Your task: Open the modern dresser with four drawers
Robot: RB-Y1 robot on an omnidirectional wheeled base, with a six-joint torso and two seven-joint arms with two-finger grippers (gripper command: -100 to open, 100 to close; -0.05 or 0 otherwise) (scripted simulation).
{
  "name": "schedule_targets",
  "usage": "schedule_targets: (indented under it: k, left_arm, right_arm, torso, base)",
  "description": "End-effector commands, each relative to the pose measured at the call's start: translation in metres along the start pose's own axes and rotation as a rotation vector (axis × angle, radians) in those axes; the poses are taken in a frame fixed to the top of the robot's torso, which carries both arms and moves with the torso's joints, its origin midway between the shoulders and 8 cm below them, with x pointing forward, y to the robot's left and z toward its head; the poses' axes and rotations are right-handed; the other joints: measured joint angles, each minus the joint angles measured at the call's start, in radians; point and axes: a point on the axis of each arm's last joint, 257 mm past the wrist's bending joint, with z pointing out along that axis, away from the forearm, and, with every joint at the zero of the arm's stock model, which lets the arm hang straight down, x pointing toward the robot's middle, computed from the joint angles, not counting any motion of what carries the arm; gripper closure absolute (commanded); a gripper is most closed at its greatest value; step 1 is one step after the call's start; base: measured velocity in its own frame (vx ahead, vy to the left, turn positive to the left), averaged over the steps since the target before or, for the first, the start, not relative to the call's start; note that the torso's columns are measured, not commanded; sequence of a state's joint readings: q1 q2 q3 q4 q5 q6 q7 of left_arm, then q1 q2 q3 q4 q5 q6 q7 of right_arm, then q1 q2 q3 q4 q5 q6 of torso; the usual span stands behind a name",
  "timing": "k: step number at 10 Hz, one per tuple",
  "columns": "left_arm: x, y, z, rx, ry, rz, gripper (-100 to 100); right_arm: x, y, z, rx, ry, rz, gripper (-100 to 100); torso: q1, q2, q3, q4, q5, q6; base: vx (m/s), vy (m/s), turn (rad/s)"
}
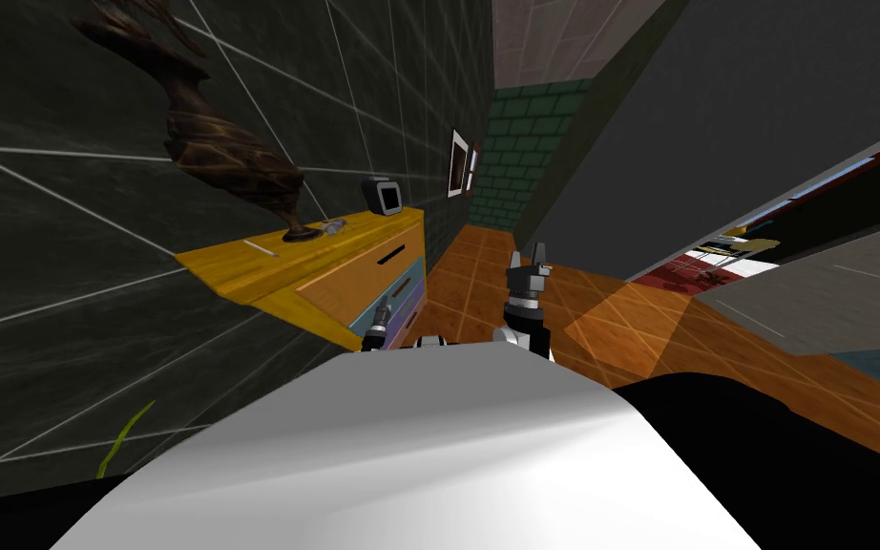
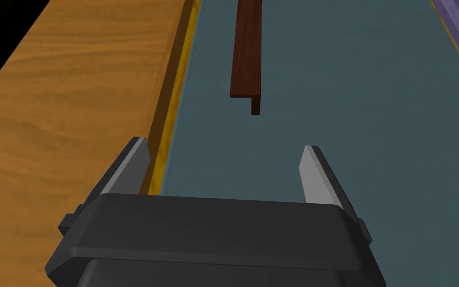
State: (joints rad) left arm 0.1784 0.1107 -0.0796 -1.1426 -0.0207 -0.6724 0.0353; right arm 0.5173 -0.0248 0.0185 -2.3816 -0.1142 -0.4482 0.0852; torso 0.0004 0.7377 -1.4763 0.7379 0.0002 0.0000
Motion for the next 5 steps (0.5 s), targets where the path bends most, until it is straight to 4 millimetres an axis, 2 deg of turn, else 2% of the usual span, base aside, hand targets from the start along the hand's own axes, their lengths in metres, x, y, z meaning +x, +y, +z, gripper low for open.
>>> schedule_targets:
  k: [1,4,5]
  left_arm:
    - [0.012,0.014,-0.003,-0.028,0.005,-0.029,-100]
    - [0.036,0.026,-0.004,-0.050,0.004,-0.086,-100]
    - [0.031,0.025,-0.006,-0.047,0.005,-0.074,-100]
  right_arm:
    - [0.000,0.000,0.000,0.000,0.000,0.000,0]
    - [0.000,0.000,0.000,0.000,0.000,0.000,0]
    - [0.000,0.000,0.000,0.000,0.000,0.000,0]
  torso:
    - [-0.001,0.002,0.001,0.000,0.000,0.000]
    - [0.000,0.000,0.000,0.000,0.000,0.000]
    - [-0.001,0.000,0.000,0.000,0.000,0.000]
  base:
    - [0.066,0.036,-0.027]
    - [0.065,0.033,-0.032]
    - [0.024,0.010,-0.006]
